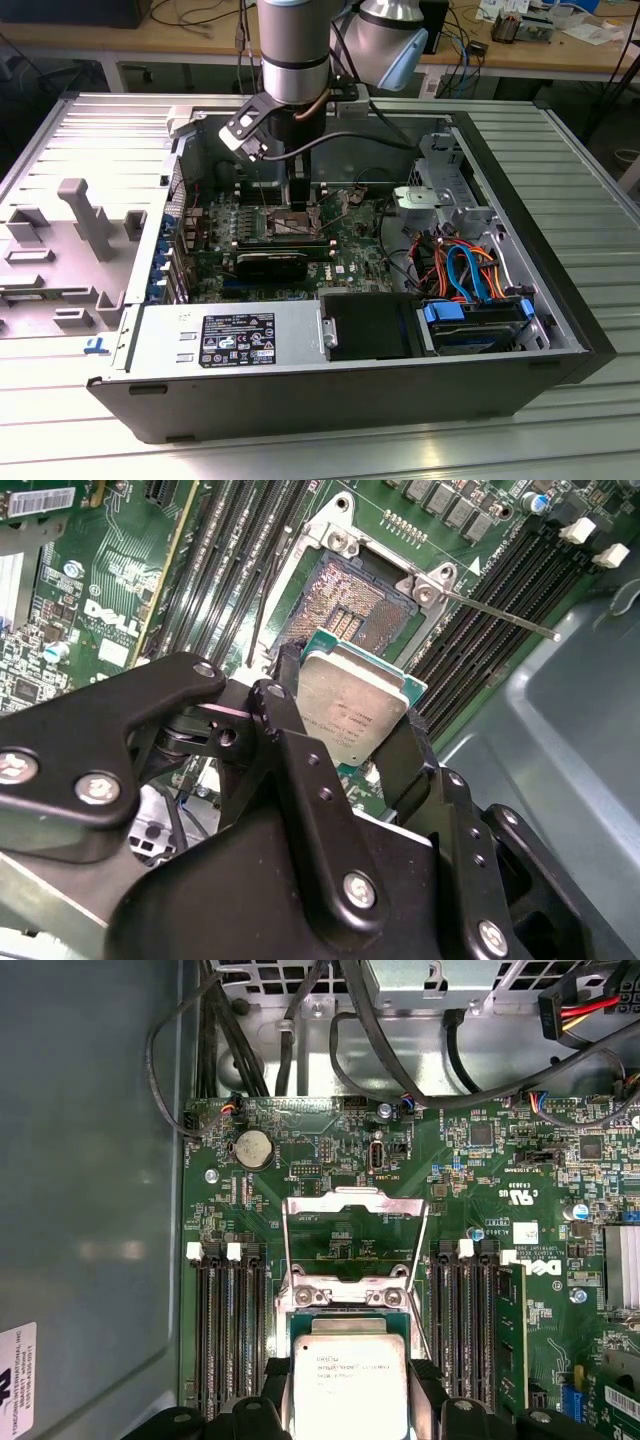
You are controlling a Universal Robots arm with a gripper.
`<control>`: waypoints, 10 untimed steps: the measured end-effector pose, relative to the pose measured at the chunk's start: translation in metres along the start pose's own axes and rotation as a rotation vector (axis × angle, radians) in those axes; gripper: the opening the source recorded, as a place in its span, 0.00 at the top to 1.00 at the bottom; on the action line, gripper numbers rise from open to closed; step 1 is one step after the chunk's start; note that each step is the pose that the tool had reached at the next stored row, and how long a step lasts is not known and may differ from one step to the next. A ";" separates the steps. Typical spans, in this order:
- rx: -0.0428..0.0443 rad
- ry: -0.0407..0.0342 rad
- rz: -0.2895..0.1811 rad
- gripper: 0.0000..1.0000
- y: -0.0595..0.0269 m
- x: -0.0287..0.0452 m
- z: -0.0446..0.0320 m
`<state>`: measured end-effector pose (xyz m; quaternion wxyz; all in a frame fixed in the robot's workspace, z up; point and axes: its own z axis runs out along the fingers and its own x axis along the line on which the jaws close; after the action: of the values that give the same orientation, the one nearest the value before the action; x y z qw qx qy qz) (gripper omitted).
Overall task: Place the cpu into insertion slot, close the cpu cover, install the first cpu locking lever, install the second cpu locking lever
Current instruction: 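Close the cpu cover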
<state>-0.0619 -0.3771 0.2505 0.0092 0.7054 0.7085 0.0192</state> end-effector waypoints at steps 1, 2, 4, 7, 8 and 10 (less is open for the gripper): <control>0.0000 0.0000 0.000 0.45 0.0000 0.0000 0.0002; 0.0000 0.0001 0.000 0.45 0.0000 0.0000 0.0006; 0.0000 -0.0001 0.000 0.45 0.0000 0.0000 0.0009; 0.0000 0.0001 0.000 0.45 -0.0001 0.0000 0.0015; 0.0000 0.0000 0.000 0.45 -0.0001 0.0000 0.0016; 0.0000 0.0001 0.000 0.45 -0.0001 0.0000 0.0023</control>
<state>-0.0619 -0.3771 0.2481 0.0092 0.7054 0.7085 0.0192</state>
